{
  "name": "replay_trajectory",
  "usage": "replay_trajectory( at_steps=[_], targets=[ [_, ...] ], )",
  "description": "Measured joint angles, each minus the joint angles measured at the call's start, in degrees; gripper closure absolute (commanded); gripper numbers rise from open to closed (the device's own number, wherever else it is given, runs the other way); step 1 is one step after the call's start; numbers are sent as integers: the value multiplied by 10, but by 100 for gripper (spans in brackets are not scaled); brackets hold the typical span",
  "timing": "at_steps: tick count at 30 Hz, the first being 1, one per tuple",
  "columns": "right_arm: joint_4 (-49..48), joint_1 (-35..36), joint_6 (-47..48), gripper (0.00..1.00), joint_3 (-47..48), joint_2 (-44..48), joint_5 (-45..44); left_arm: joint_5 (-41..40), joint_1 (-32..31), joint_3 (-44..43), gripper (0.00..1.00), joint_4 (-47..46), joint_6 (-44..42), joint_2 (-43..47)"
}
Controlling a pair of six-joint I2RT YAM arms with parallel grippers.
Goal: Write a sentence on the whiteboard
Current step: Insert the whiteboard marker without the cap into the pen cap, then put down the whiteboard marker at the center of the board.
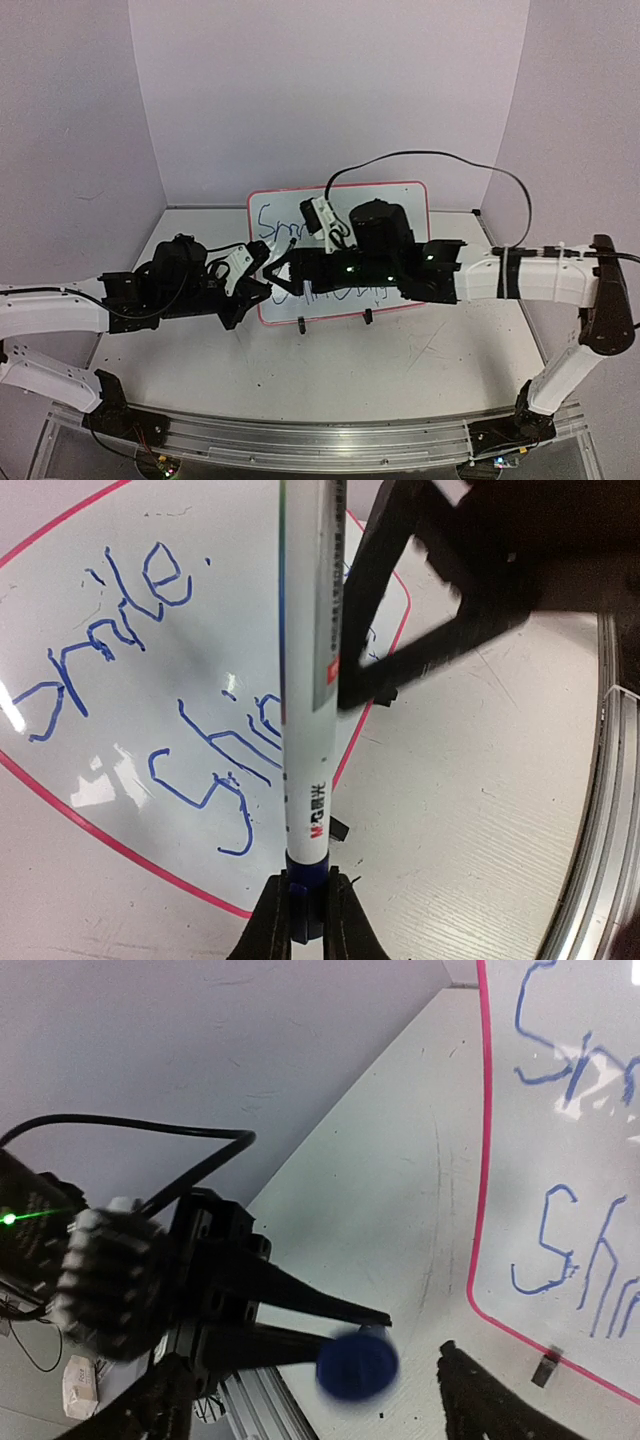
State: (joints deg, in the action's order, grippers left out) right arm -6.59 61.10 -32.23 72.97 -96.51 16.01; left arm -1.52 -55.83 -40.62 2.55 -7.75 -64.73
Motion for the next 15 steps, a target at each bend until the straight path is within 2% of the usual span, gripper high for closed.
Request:
replay_trajectory(
  at_steps=[4,7,10,15],
  targets=[
    [42,-23,15,2,-28,93,-33,4,0,0,100,7,19,10],
    [90,-70,38,2,-58,168,-84,5,3,0,100,26,48,11],
    [124,-101,68,2,-79,215,-144,5,11,16,100,29,99,26],
    [165,-109,130,2,-94,273,-234,21,17,52,100,36,176,53]
  ],
)
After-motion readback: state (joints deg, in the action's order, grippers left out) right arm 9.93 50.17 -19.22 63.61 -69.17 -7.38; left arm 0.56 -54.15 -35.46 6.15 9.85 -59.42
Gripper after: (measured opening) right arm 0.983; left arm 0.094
